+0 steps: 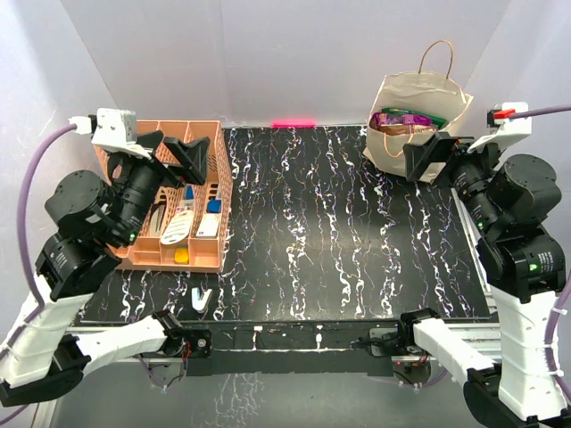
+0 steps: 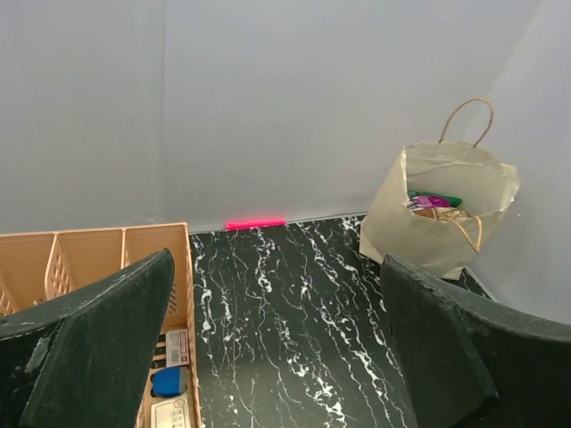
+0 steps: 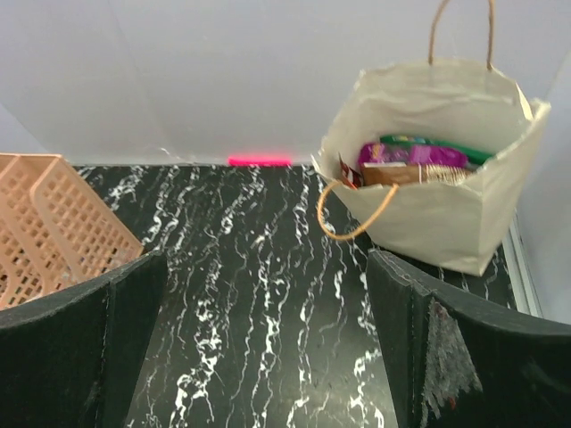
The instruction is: Take the snacks out of the paper bag
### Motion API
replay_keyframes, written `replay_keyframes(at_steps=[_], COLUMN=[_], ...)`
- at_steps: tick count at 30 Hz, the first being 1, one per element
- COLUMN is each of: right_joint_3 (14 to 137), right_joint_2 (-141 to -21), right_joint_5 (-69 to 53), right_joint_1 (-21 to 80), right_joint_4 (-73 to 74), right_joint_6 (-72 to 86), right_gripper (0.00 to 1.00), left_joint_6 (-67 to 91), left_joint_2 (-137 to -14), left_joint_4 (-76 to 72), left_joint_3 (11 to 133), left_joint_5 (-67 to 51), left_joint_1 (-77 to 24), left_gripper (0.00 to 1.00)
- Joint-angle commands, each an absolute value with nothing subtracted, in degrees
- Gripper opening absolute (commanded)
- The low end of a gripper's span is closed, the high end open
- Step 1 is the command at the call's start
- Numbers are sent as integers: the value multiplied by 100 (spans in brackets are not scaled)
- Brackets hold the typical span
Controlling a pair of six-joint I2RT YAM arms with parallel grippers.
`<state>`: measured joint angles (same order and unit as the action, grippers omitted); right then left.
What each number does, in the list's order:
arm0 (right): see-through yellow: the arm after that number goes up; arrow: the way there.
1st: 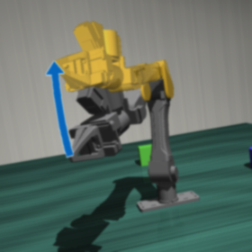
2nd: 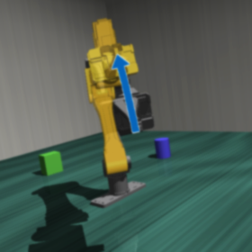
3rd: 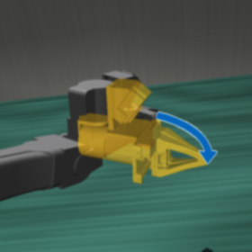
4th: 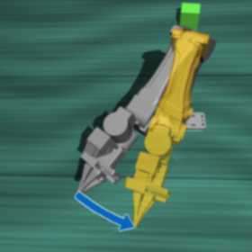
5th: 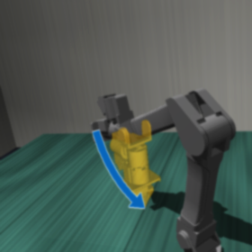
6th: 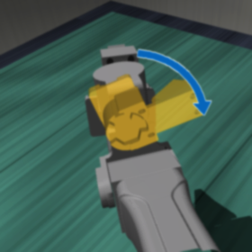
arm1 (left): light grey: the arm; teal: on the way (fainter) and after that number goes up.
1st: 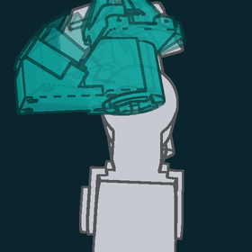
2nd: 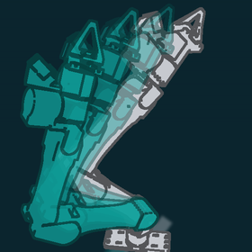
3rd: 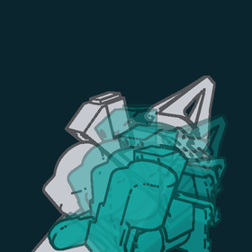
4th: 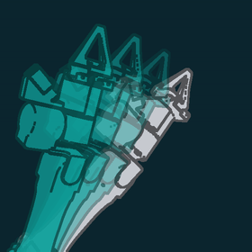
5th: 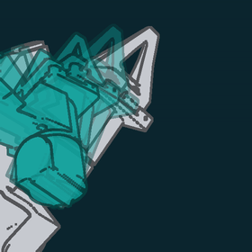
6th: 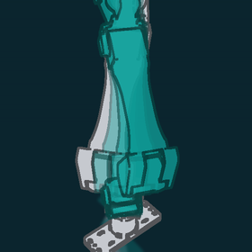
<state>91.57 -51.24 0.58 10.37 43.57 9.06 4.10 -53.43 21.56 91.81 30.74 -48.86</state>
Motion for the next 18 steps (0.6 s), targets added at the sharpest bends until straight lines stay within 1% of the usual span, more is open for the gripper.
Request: replay_keyframes(at_steps=[1,9,14,18], right_joint_3=[8949,8442,7890,7548], right_joint_2=[-4933,-4445,-4025,-3820], right_joint_5=[513,912,751,475], right_joint_1=[886,618,496,426], right_joint_4=[4590,5167,5222,5168], right_joint_6=[1121,1291,1328,1342], right_gripper=[98,98,98,98], left_joint_6=[692,1194,1531,2256], left_joint_2=[-5284,-5204,-5187,-5259], left_joint_4=[1805,1329,848,244], left_joint_3=[8881,8105,7499,6920], left_joint_5=[2495,1214,176,-963], left_joint_1=[-4280,-3196,-2798,-2626], left_gripper=[98,98,98,98])
